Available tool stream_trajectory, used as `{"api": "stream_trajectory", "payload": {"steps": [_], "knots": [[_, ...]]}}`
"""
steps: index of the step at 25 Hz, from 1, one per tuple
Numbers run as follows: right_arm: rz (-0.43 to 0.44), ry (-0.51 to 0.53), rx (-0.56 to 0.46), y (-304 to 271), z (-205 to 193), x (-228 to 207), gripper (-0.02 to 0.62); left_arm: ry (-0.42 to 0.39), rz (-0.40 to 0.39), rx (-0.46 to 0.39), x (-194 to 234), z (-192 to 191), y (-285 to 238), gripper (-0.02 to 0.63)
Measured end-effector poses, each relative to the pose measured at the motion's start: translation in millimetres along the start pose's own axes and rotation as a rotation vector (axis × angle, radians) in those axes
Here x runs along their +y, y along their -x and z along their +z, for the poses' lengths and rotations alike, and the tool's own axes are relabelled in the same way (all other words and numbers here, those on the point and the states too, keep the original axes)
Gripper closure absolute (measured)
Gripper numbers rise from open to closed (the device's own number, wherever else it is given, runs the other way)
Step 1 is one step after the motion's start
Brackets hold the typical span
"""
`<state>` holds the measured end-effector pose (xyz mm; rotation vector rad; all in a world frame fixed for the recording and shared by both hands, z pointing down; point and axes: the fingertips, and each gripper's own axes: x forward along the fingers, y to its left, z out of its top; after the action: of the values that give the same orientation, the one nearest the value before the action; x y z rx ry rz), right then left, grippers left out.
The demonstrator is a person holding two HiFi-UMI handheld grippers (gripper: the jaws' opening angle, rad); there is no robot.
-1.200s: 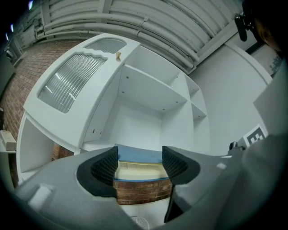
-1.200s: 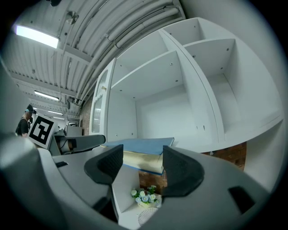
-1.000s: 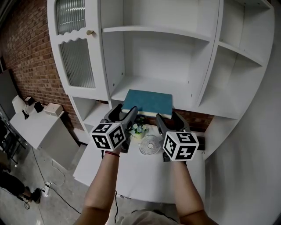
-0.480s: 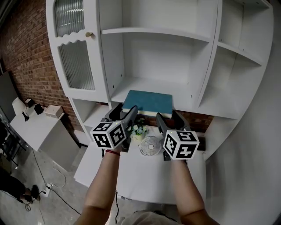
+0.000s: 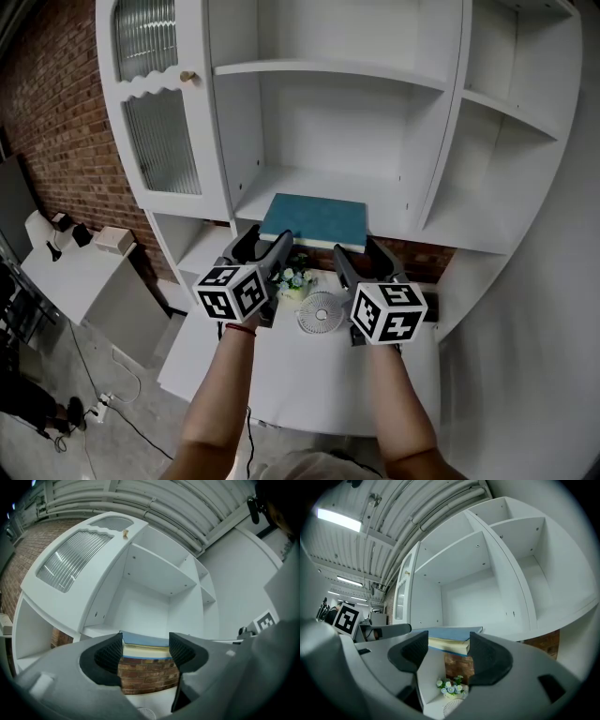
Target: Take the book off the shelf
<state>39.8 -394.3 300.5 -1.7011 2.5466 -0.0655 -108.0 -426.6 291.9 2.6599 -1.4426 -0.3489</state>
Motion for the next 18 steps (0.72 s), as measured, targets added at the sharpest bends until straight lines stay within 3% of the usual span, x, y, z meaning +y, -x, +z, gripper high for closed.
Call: {"api": "stream_trajectory", "payload": {"steps": [10, 18], "knots": [[0.009, 0.034, -0.010, 7, 3, -4, 0.324, -0.019, 0.005, -0.032, 0, 7, 7, 0.308], [0.021, 0.257, 0.017, 8, 7, 1, 0.324, 0.049, 0.027, -0.036, 3, 2, 23, 0.310]]}}
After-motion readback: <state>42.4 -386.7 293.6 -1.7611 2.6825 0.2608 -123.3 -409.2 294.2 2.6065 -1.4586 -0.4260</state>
